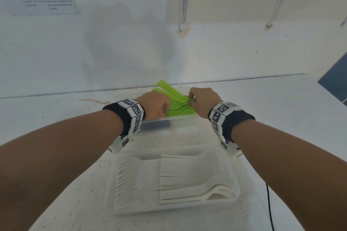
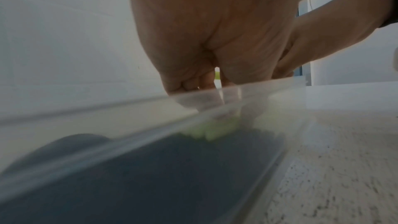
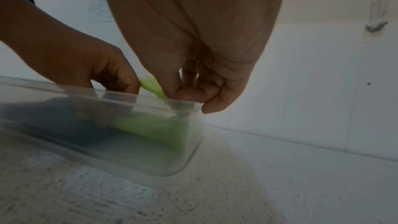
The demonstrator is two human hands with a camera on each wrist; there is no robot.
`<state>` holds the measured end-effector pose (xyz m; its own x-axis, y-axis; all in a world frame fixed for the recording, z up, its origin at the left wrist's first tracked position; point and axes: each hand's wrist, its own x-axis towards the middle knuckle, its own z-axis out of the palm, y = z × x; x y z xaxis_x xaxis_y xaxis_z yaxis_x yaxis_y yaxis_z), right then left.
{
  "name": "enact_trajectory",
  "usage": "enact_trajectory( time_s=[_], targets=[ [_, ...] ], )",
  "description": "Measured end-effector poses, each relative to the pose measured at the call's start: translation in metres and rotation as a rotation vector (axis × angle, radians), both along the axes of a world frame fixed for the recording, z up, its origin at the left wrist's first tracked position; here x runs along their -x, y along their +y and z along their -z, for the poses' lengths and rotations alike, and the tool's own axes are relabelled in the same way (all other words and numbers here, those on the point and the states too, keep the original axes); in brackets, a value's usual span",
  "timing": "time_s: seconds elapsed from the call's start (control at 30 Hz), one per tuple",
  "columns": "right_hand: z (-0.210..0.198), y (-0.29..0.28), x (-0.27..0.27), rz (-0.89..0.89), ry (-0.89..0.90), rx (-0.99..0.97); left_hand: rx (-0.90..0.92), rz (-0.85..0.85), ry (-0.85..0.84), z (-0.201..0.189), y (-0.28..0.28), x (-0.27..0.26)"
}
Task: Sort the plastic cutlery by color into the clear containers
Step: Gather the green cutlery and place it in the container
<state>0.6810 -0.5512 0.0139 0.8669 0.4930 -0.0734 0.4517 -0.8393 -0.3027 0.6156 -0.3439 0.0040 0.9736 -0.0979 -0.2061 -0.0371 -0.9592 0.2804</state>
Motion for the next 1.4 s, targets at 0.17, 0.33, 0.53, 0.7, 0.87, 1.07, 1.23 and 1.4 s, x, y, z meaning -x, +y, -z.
enact_trajectory(
  time_s=[0.17, 0.33, 0.53, 0.7, 0.87, 1.07, 1.23, 1.4],
  targets=[
    [0.002, -0.002, -0.004, -0.012, 0.022, -0.037, -0.015, 0.005, -0.051, 0.004, -0.001, -0.004],
    [0.002, -0.004, -0.006, -0.028, 0.021, -0.054, 0.014, 0.025, -0.049, -0.007, -0.001, -0.001],
    [-0.003, -0.007, -0.004, -0.069, 0.026, -0.001, 0.042, -0.022, -0.167, -0.043, 0.024, 0.013],
    [-0.011, 0.001, -0.002, -0.171, 0.071, 0.086, -0.051, 0.039, -0.083, -0.042, 0.036, 0.026],
    [-0.013, 0.001, -0.004, -0.157, 0.084, 0.106, -0.053, 0.074, 0.051, -0.022, 0.025, 0.026],
    [-0.013, -0.002, -0.008, -0.137, 0.148, 0.106, -0.049, 0.124, 0.099, -0.018, 0.018, 0.015],
    [-0.015, -0.003, -0.009, -0.159, 0.167, 0.139, -0.033, 0.137, 0.087, -0.017, 0.015, 0.012],
    [-0.017, -0.011, -0.004, -0.182, 0.161, 0.107, 0.009, 0.104, 0.032, -0.02, 0.012, 0.015]
  ],
)
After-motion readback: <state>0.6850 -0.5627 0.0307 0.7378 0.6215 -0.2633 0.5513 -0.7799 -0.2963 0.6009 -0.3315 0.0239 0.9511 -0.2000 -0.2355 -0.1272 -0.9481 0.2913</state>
